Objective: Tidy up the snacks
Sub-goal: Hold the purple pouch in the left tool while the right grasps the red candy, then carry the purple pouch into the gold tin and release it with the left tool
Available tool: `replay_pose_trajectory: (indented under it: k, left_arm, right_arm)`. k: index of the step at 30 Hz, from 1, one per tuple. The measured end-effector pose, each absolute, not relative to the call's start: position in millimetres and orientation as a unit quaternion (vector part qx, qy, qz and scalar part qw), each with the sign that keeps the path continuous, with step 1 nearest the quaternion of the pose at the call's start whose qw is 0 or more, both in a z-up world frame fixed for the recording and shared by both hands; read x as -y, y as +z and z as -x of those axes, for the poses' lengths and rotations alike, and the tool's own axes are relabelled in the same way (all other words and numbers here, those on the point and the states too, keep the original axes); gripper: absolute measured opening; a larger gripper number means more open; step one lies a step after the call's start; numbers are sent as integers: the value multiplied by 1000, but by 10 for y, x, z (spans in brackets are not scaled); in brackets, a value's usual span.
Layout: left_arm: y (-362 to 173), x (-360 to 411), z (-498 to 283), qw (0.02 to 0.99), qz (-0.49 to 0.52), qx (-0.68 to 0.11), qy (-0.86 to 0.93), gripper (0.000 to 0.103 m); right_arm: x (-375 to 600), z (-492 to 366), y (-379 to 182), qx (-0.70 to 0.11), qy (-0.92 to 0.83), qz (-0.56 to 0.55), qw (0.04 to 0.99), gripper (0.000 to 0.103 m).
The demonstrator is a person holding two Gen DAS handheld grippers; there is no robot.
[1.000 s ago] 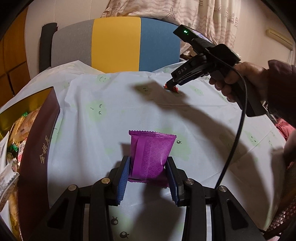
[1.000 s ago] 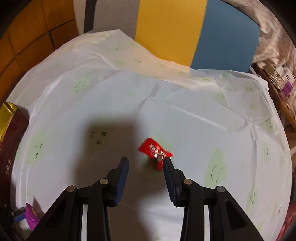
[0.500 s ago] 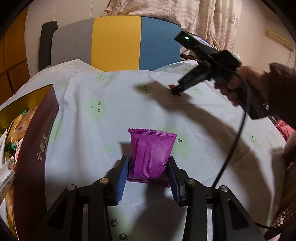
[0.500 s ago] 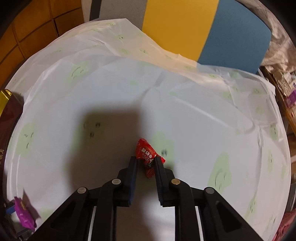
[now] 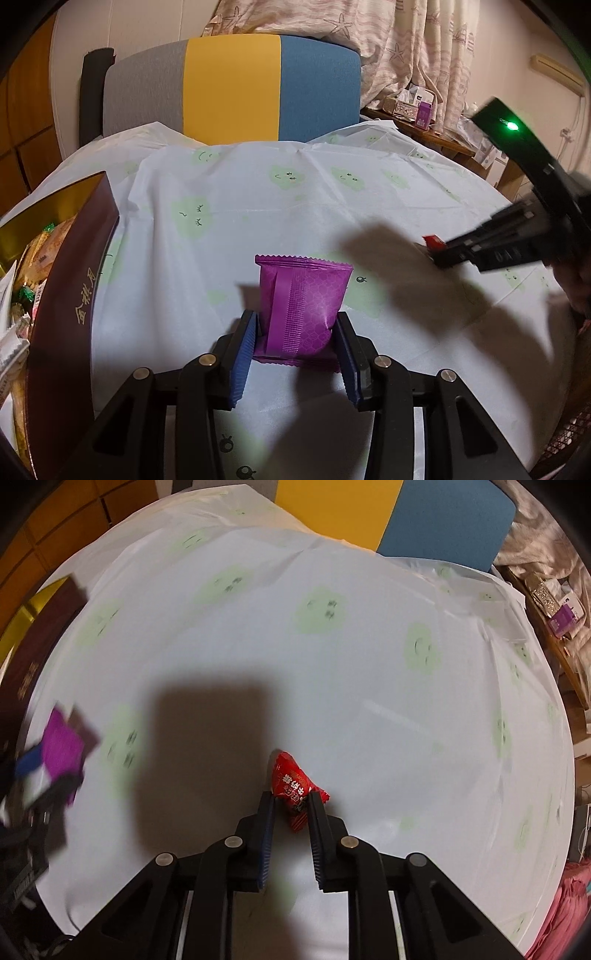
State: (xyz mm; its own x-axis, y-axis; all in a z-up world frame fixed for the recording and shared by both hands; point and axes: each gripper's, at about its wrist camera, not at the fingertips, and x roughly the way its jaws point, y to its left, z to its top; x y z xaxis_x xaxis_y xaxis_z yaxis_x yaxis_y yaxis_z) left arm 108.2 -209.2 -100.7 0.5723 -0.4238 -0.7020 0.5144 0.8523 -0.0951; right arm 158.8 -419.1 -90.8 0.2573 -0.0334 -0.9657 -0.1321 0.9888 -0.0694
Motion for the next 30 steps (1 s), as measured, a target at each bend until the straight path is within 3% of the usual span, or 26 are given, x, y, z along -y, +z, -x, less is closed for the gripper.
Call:
replay_pose_trajectory:
  k: [14,30]
  left_arm:
    - [-937,2147,-1001,889,-91,-378,-243,41]
    - [-309,1885,-752,912,-50,-335,-231,41]
  right_arm:
    - [4256,-1419,-962,-576,23,53,815,18]
    - [4079,-1321,-954,-568,23,81,819,18]
